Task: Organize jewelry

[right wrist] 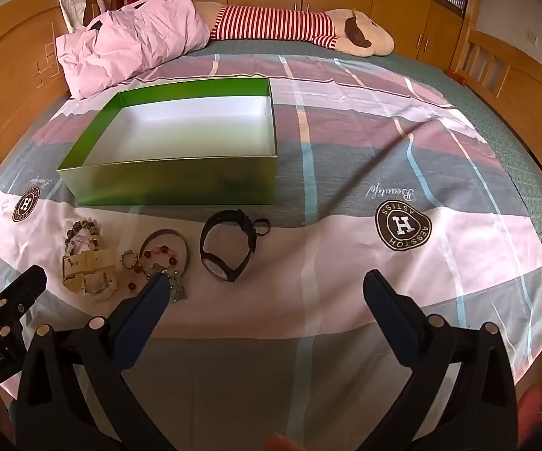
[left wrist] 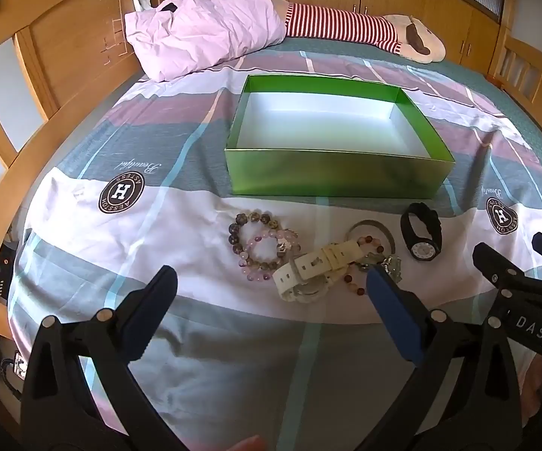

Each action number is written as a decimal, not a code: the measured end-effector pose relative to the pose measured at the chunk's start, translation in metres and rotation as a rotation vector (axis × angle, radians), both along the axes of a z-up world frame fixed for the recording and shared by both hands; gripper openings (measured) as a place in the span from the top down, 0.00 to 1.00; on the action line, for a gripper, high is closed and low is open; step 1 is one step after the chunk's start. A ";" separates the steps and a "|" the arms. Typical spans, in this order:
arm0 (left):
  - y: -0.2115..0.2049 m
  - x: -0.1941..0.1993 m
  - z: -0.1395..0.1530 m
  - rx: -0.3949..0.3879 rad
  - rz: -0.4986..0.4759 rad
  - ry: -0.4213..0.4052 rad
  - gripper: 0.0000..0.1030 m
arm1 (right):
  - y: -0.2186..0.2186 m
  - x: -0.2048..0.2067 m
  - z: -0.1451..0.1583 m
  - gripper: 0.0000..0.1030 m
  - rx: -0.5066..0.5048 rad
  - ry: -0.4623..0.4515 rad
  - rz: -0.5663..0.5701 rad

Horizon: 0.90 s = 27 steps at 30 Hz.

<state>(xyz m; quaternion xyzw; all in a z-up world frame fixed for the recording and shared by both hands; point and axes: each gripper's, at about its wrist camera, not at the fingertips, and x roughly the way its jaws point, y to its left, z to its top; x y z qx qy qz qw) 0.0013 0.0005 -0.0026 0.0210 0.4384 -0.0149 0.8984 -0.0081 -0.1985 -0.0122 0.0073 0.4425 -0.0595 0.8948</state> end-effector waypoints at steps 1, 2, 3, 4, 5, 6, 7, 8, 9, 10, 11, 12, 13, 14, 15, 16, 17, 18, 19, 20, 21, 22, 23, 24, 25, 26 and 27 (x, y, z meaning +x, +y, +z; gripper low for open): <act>0.000 0.000 0.000 -0.001 -0.001 0.000 0.02 | 0.000 0.000 0.000 0.01 -0.001 -0.001 0.001; -0.001 0.000 0.000 0.000 -0.001 0.000 0.02 | 0.001 -0.001 0.000 0.01 -0.001 -0.002 0.002; -0.001 0.000 0.000 -0.002 -0.002 0.000 0.02 | 0.000 0.000 0.000 0.01 -0.002 -0.001 0.001; -0.001 0.000 0.001 -0.002 -0.003 0.001 0.02 | 0.000 0.000 0.001 0.01 -0.003 -0.001 0.002; -0.001 0.000 0.000 -0.002 -0.003 0.002 0.02 | 0.000 0.000 0.001 0.01 -0.004 -0.001 0.001; -0.001 0.000 0.000 -0.001 -0.002 0.001 0.02 | 0.000 0.000 0.001 0.01 -0.003 -0.001 0.001; -0.001 0.000 0.000 -0.002 -0.002 0.001 0.02 | 0.000 0.000 0.000 0.01 -0.001 0.000 0.001; -0.001 0.001 0.000 -0.004 -0.002 0.002 0.02 | 0.000 0.000 0.001 0.01 0.000 0.000 0.001; -0.001 0.001 0.000 -0.005 -0.002 0.003 0.02 | 0.001 0.000 0.001 0.01 -0.001 0.000 0.000; -0.001 0.000 0.000 -0.004 -0.003 0.002 0.02 | 0.001 0.000 0.001 0.01 -0.002 0.000 0.000; -0.001 0.000 0.000 -0.001 -0.003 0.002 0.02 | 0.001 0.000 0.001 0.01 -0.002 0.000 0.001; -0.002 0.000 0.000 -0.001 -0.002 0.002 0.02 | 0.001 0.001 0.001 0.01 -0.002 0.000 0.001; -0.002 0.000 0.000 -0.002 -0.002 0.001 0.02 | 0.002 0.001 0.002 0.01 -0.003 -0.001 0.001; -0.002 0.000 0.000 -0.002 -0.002 0.002 0.02 | 0.001 0.000 0.001 0.01 -0.003 -0.003 0.001; -0.002 -0.001 0.000 -0.003 -0.001 0.002 0.02 | 0.001 0.001 0.001 0.01 -0.004 -0.003 0.001; -0.002 -0.001 -0.001 -0.003 -0.001 0.002 0.02 | 0.001 0.000 0.001 0.01 -0.004 -0.004 0.002; -0.002 -0.001 -0.001 -0.003 -0.002 0.003 0.02 | 0.001 0.000 0.001 0.01 -0.004 -0.004 0.003; -0.003 -0.001 -0.001 -0.004 -0.001 0.003 0.02 | 0.001 0.001 0.002 0.01 -0.005 -0.003 0.003; -0.003 -0.001 -0.001 -0.005 -0.002 0.003 0.02 | 0.001 0.000 0.001 0.01 -0.006 -0.003 0.004; -0.004 -0.002 -0.001 -0.005 -0.002 0.003 0.02 | 0.001 0.000 0.001 0.01 -0.005 -0.003 0.004; -0.005 -0.002 -0.001 -0.005 -0.003 0.004 0.02 | 0.001 -0.001 0.001 0.01 -0.004 -0.003 0.004; -0.006 -0.003 -0.001 -0.004 -0.003 0.003 0.02 | 0.001 0.001 0.002 0.01 -0.004 -0.002 0.004; -0.003 -0.001 -0.002 -0.005 -0.002 0.002 0.02 | 0.002 0.000 0.002 0.01 -0.004 -0.002 0.005; -0.003 -0.001 -0.002 -0.006 -0.003 0.002 0.02 | 0.002 0.000 0.002 0.01 -0.004 -0.001 0.005; -0.003 -0.001 -0.002 -0.008 -0.003 0.002 0.02 | 0.002 0.000 0.002 0.01 -0.004 -0.002 0.005; -0.003 0.000 -0.002 -0.008 -0.004 0.004 0.02 | 0.002 0.000 0.002 0.01 -0.003 -0.002 0.006; -0.003 0.000 -0.002 -0.007 -0.004 0.005 0.02 | 0.002 0.000 0.002 0.01 -0.003 -0.002 0.005</act>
